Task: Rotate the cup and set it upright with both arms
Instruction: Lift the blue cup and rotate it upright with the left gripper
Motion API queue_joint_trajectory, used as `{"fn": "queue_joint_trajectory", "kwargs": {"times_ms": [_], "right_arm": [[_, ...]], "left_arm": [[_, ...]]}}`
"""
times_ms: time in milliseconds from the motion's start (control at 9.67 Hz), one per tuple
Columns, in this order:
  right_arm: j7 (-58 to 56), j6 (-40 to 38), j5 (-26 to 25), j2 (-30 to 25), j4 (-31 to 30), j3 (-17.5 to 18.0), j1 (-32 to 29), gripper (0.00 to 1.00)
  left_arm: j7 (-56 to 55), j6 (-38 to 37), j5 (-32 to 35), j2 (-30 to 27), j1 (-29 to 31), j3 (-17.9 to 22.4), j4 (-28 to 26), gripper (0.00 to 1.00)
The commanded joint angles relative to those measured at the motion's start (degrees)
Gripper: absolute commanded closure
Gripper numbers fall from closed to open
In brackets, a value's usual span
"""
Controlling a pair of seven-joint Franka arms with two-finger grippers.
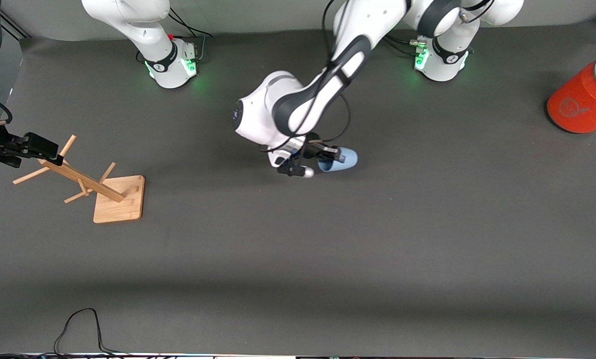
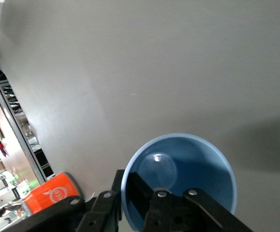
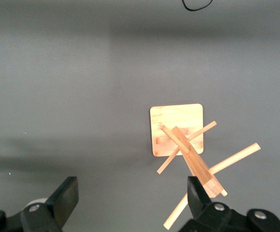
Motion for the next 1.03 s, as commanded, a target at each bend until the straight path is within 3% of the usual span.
{"fn": "queue_joint_trajectory", "kwargs": {"times_ms": [0, 207, 414, 621, 931], "right_arm": [[-0.66, -0.16, -0.78, -0.75, -0.26, -2.67, 3.0, 0.0], [-0.66, -0.16, -0.69, -0.75, -0.26, -3.21, 3.46, 0.0], [-0.75, -0.07, -0.69, -0.75, -0.17, -3.21, 3.46, 0.0], [-0.75, 0.02, -0.69, -0.75, 0.0, -3.21, 3.46, 0.0], [-0.58, 0.19, -0.17, -0.66, -0.08, -3.21, 3.37, 0.0]], "left_arm": [[4.7, -1.34, -5.66, -12.63, 8.44, -0.25, -2.37, 1.0], [9.61, -1.43, -11.21, -22.3, 19.08, -0.51, -4.21, 1.0], [15.14, 0.41, -13.6, -31.45, 27.26, -0.51, -11.31, 1.0], [18.84, 1.46, -17.99, -37.0, 35.35, -0.42, -15.71, 1.0], [24.99, 16.36, -21.15, -47.02, 44.84, -0.25, -34.75, 1.0]]}}
